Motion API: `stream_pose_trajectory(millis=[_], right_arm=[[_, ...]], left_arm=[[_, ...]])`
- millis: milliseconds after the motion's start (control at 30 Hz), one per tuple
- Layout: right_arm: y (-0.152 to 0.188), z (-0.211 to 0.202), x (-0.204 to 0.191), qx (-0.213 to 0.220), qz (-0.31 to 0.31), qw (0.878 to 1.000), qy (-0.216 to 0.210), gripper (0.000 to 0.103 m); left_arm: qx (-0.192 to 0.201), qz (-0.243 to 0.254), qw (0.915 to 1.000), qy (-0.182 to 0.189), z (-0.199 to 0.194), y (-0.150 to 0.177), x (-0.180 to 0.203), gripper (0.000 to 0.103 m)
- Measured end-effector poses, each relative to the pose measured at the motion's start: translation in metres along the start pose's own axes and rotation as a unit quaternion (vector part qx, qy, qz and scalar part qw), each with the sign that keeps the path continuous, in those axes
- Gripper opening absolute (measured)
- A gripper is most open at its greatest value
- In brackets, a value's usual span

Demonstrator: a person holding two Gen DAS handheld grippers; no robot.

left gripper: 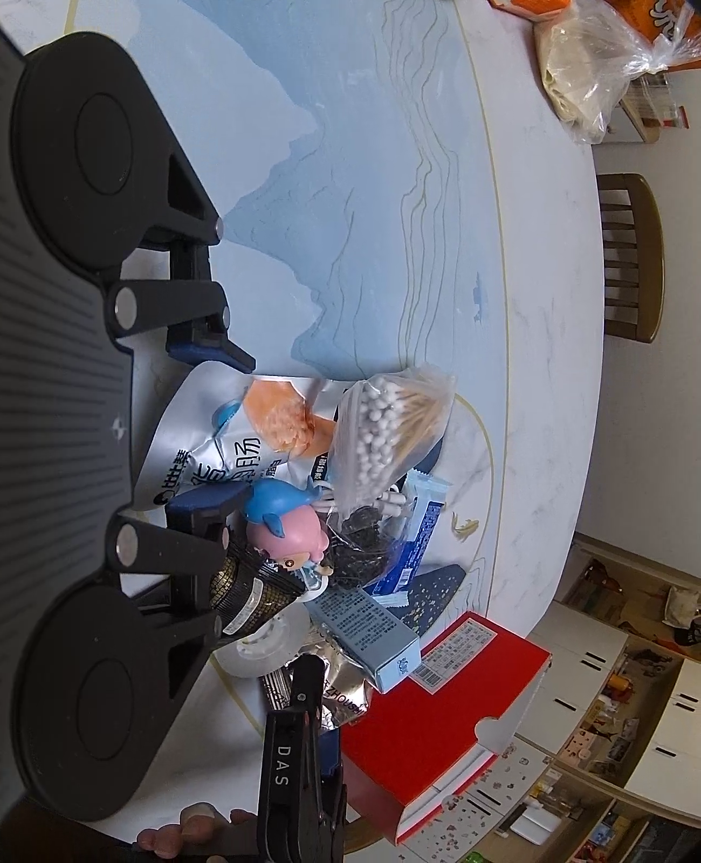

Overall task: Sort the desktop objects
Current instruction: 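Grasp the white-blue sausage packet with left tool while right tool grasps gold foil bag, then lift both held packets and carry them over the red shoebox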

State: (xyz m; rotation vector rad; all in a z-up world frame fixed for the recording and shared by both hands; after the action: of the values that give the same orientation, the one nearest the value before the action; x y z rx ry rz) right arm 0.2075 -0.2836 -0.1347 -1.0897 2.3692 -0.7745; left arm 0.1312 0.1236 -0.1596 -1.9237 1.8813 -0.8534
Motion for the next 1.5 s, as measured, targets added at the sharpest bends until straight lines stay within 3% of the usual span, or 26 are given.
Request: stream_pose_trajectory(millis=[100, 333, 633, 1167, 1500], right_arm=[[-0.001, -0.001, 0.002, 0.003, 0.002, 1.0, -0.001, 0.05], [-0.005, -0.008, 0.003, 0.014, 0.003, 1.0, -0.003, 0.035], [-0.006, -0.02, 0.004, 0.021, 0.012, 1.0, -0.005, 0.025], [-0.008, -0.061, 0.009, 0.044, 0.031, 0.999, 0.002, 0.022], [-0.018, -0.094, 0.016, 0.068, 0.051, 0.996, 0.006, 0.022]], left_arm=[[0.0, -0.005, 1.0, 0.002, 0.0, 0.0, -0.001, 0.042], [-0.006, -0.017, 0.9998, 0.006, -0.002, -0.002, -0.002, 0.041], [0.0, -0.031, 0.9995, 0.009, -0.017, -0.006, -0.005, 0.041], [0.011, -0.024, 0.9994, 0.02, -0.054, -0.008, -0.003, 0.041], [0.025, -0.004, 0.999, 0.037, -0.072, -0.028, 0.014, 0.041]])
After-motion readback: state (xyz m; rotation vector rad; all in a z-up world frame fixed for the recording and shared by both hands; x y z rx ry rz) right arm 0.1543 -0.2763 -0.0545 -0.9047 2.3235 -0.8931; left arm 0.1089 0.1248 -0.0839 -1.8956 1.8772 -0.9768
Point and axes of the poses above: each gripper's, at about its wrist camera, not at the fingertips, and z roughly the way its jaws point, x to its right, y to its underside, the point moved 8 cm from there along z, roughly the way its jaws point, and after that the axes turned 2 degrees about -y, right-handed, at the moved point
